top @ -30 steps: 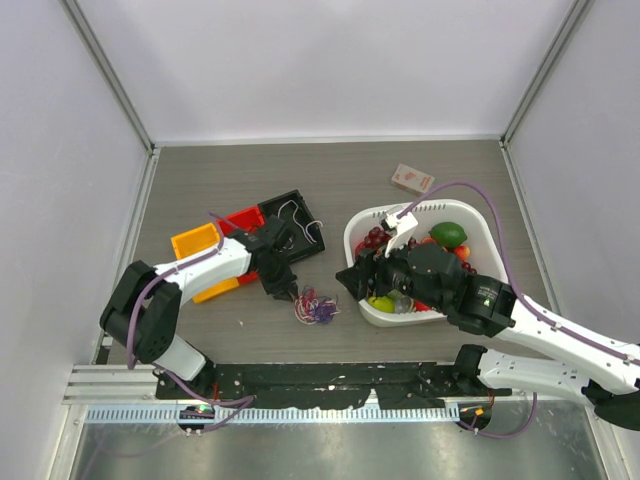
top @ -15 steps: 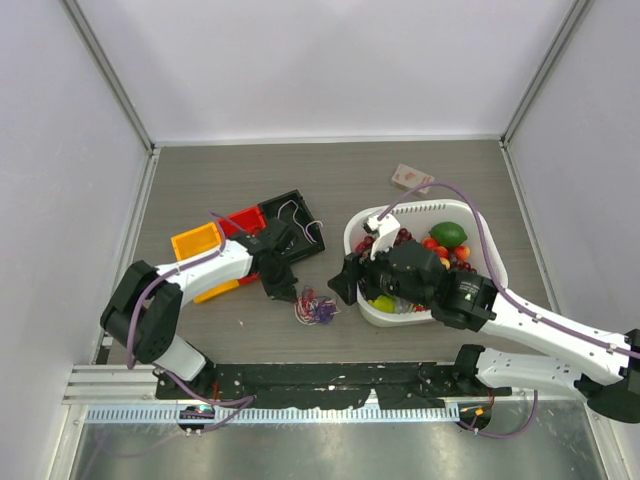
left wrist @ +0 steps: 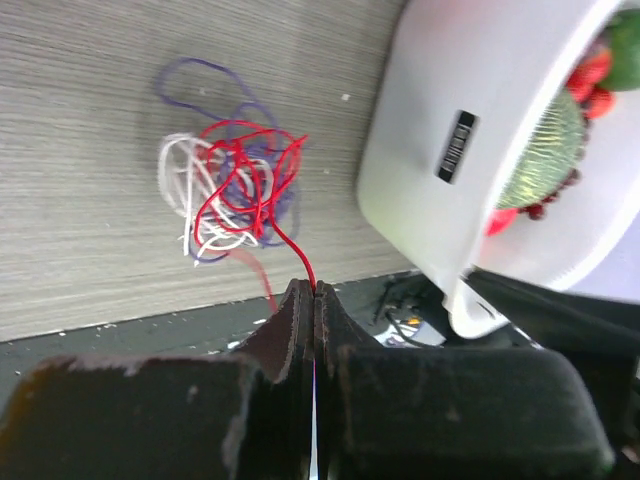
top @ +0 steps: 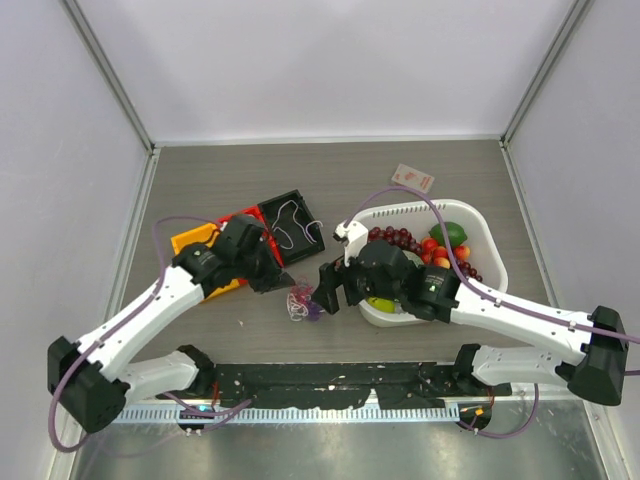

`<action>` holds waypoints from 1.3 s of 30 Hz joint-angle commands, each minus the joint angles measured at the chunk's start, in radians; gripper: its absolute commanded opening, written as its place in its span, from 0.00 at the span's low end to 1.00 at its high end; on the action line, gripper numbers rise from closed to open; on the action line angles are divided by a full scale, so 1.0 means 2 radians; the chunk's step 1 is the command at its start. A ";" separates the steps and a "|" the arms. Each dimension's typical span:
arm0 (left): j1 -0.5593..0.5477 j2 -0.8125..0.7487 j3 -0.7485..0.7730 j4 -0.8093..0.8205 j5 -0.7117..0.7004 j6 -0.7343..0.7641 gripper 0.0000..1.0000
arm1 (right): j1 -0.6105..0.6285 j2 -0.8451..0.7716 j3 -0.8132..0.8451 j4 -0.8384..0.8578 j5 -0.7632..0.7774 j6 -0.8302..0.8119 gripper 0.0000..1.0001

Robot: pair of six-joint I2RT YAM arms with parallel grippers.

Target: Untangle the cables

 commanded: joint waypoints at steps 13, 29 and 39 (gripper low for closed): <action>-0.003 -0.074 0.178 -0.088 -0.002 -0.042 0.00 | 0.031 -0.007 0.009 0.147 -0.014 -0.065 0.87; -0.002 -0.068 0.292 -0.050 0.046 -0.101 0.00 | 0.054 0.090 0.037 0.273 0.188 0.000 0.80; -0.003 0.001 0.502 -0.103 0.021 -0.071 0.00 | 0.057 0.133 -0.064 0.310 0.126 0.007 0.53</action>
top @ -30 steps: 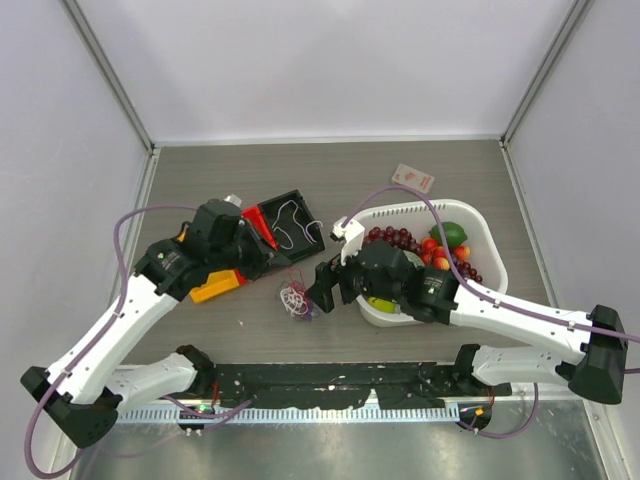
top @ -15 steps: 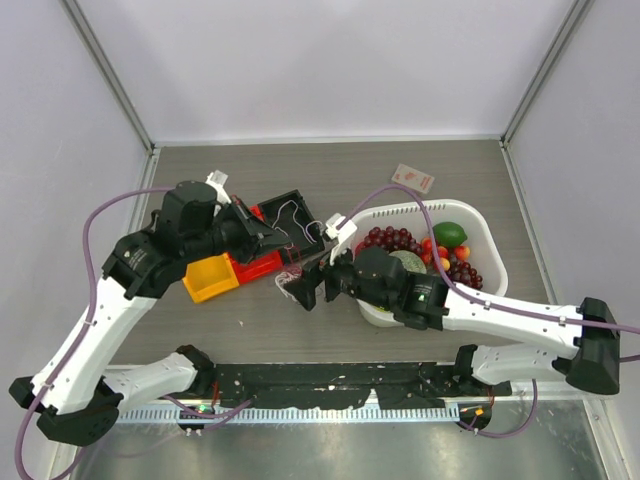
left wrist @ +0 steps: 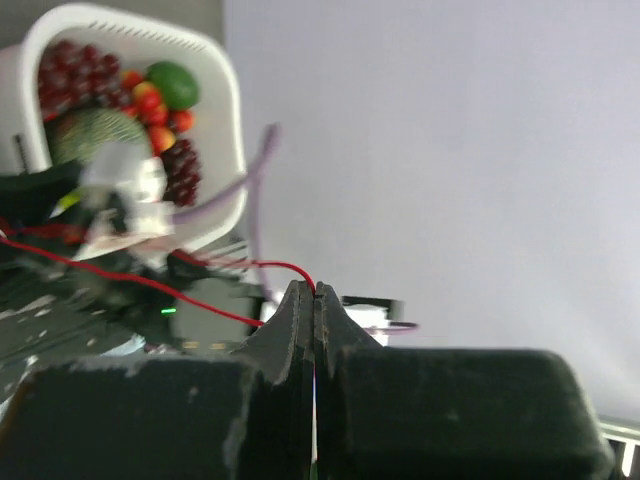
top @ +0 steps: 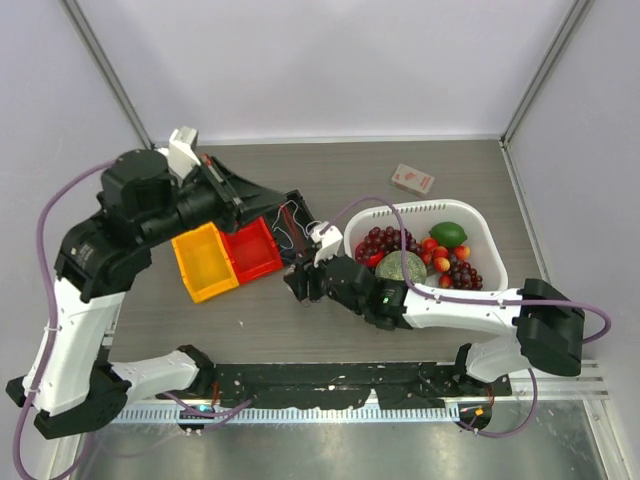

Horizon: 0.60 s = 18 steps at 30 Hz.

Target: Untangle the cables

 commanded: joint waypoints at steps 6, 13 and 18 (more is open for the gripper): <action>-0.002 0.087 0.235 -0.047 -0.038 0.049 0.00 | 0.005 -0.037 -0.139 0.012 -0.055 -0.031 0.53; -0.003 0.093 0.242 -0.037 -0.082 0.055 0.00 | 0.006 -0.036 -0.147 -0.018 -0.053 -0.049 0.69; -0.003 0.086 0.248 -0.011 -0.097 0.055 0.00 | 0.006 -0.040 -0.139 -0.008 -0.038 -0.063 0.79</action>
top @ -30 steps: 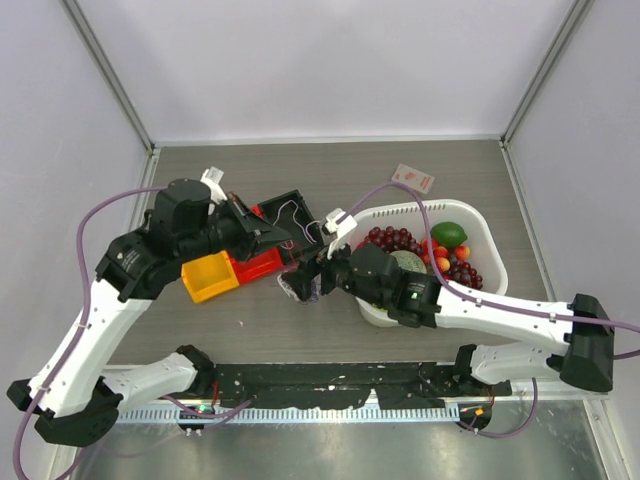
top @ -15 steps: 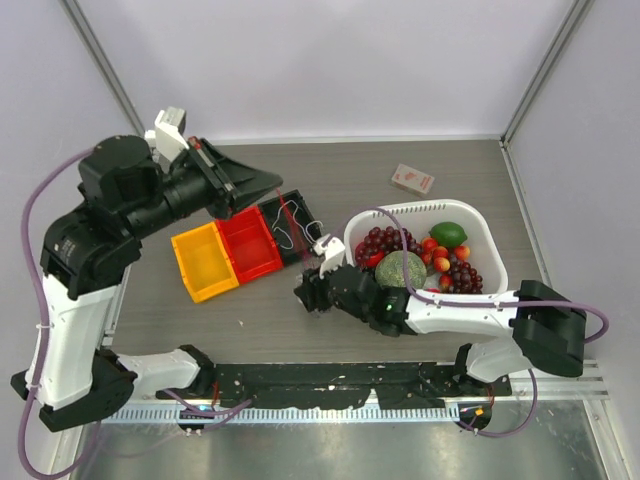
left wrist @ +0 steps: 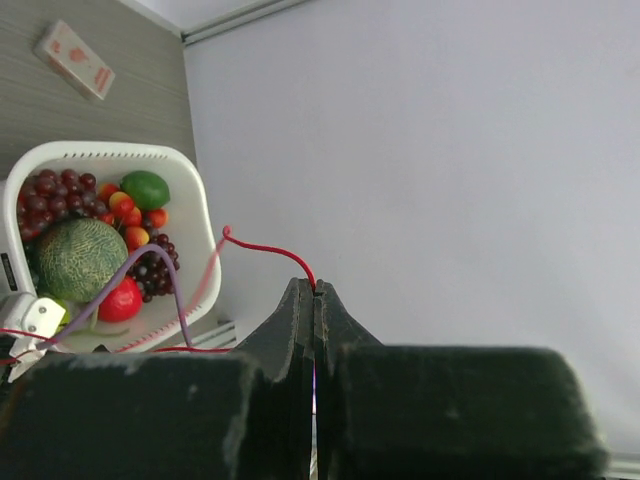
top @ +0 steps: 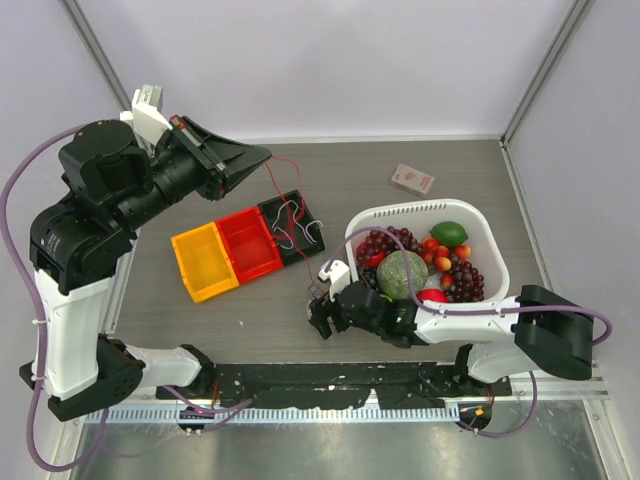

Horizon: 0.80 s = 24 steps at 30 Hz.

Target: Untangle the cables

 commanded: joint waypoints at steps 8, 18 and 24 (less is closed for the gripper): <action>-0.002 -0.037 0.017 0.135 -0.068 -0.048 0.00 | 0.000 0.013 0.020 0.021 0.003 -0.027 0.87; -0.002 -0.055 -0.034 0.141 -0.067 -0.071 0.00 | 0.000 -0.081 0.067 -0.030 -0.020 -0.050 0.94; -0.002 -0.064 -0.064 0.143 -0.060 -0.075 0.00 | 0.000 -0.051 0.168 -0.033 -0.046 -0.037 0.95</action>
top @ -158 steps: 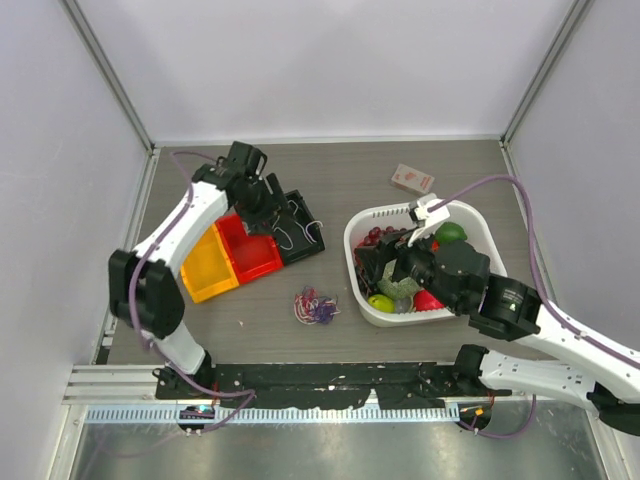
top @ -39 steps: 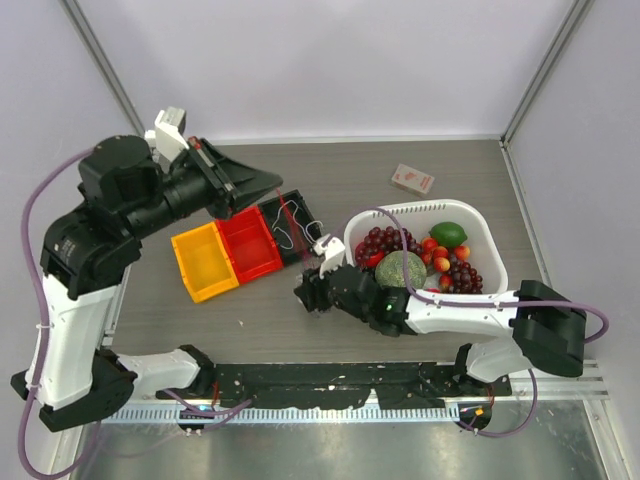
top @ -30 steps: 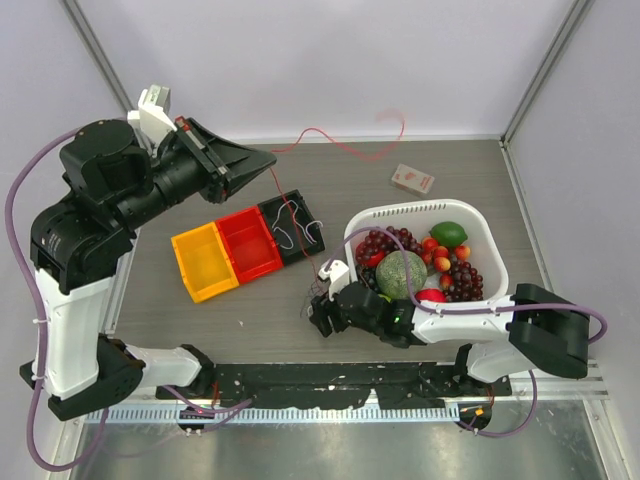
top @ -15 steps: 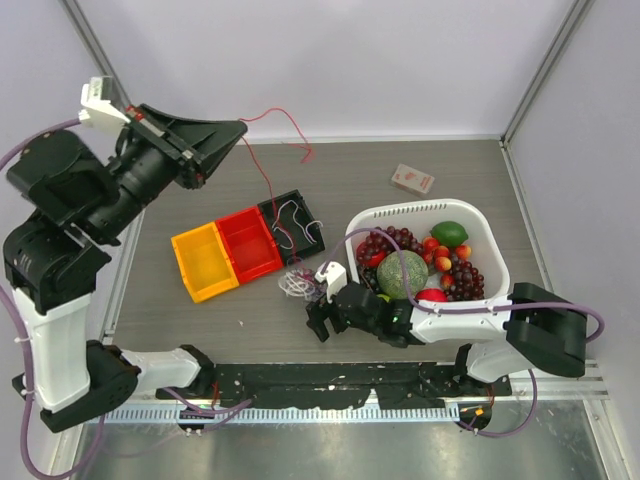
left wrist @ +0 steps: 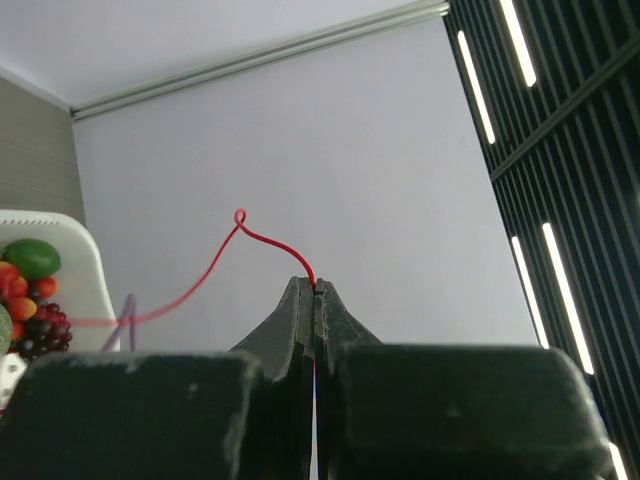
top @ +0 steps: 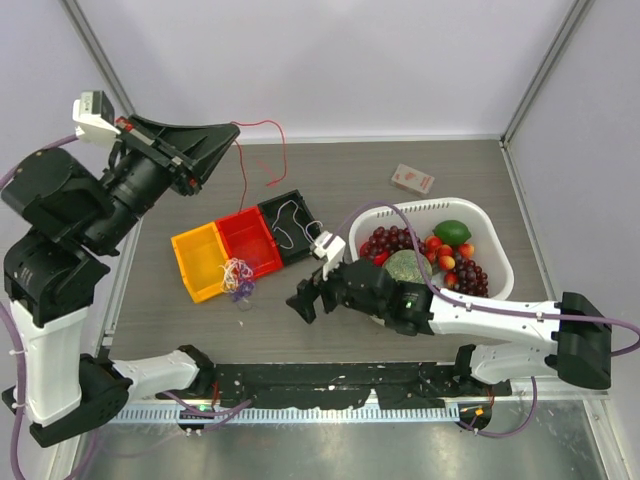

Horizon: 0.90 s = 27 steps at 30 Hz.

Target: Untangle the cables

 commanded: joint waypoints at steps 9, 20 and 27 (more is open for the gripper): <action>-0.001 -0.001 -0.024 0.018 0.001 -0.013 0.00 | 0.006 0.004 0.140 0.044 -0.058 -0.014 0.91; 0.000 0.015 0.001 0.077 0.050 -0.061 0.00 | 0.006 0.064 0.032 0.157 0.092 0.015 0.33; -0.001 0.026 0.054 0.047 0.014 -0.040 0.00 | 0.005 0.110 -0.064 0.178 0.090 0.001 0.33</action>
